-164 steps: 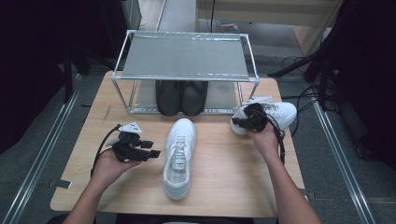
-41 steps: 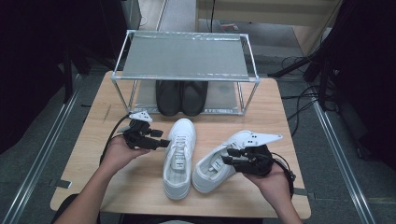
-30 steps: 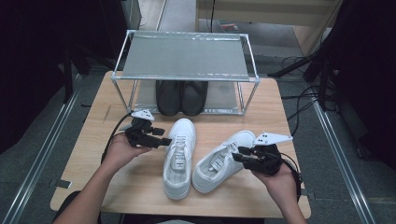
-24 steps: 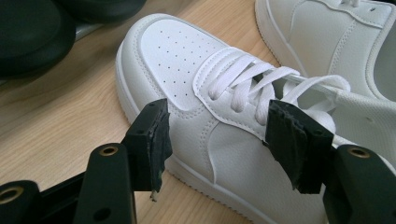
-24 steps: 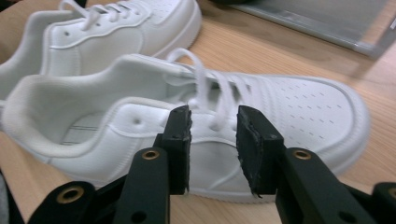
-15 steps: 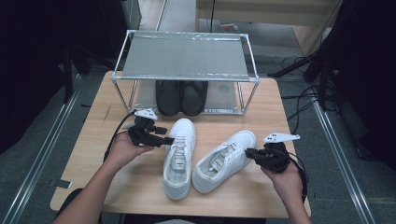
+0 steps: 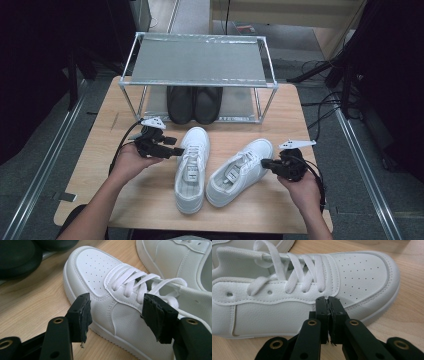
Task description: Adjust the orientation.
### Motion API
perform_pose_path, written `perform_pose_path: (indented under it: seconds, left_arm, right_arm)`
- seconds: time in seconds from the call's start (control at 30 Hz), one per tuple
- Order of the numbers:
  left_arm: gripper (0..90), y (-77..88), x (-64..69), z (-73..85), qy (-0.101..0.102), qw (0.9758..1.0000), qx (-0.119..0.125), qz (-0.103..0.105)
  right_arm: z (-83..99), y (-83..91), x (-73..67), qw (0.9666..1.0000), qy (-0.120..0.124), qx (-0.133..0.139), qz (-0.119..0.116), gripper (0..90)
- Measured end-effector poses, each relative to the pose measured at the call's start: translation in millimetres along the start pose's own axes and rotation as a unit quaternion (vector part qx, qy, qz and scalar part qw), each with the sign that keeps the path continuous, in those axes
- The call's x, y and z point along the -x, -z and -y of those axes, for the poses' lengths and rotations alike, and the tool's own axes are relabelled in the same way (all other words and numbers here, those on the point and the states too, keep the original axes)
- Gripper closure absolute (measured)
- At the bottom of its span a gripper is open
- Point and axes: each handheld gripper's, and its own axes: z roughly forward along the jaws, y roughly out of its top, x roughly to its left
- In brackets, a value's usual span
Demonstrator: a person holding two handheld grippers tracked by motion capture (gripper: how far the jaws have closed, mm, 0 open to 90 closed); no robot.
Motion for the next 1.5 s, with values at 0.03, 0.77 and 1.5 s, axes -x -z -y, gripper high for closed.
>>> perform_pose_path:
  seconds: [0.03,0.77,1.5]
  left_arm:
    - [40.3,1.2,0.2,0.2,-0.002,1.0000,0.000,-0.002]
    - [39.9,18.1,-0.9,19.3,0.011,0.9996,0.010,-0.023]
    - [39.3,33.8,0.5,38.6,0.029,0.9985,0.017,-0.044]
  right_arm:
    - [-0.8,-0.7,0.1,1.0000,0.001,0.000,0.000,88.5]
    - [-19.2,-18.7,-1.5,0.9999,0.010,0.003,-0.004,90.0]
    - [-42.8,-43.1,-16.4,0.9991,0.043,-0.004,-0.004,90.0]
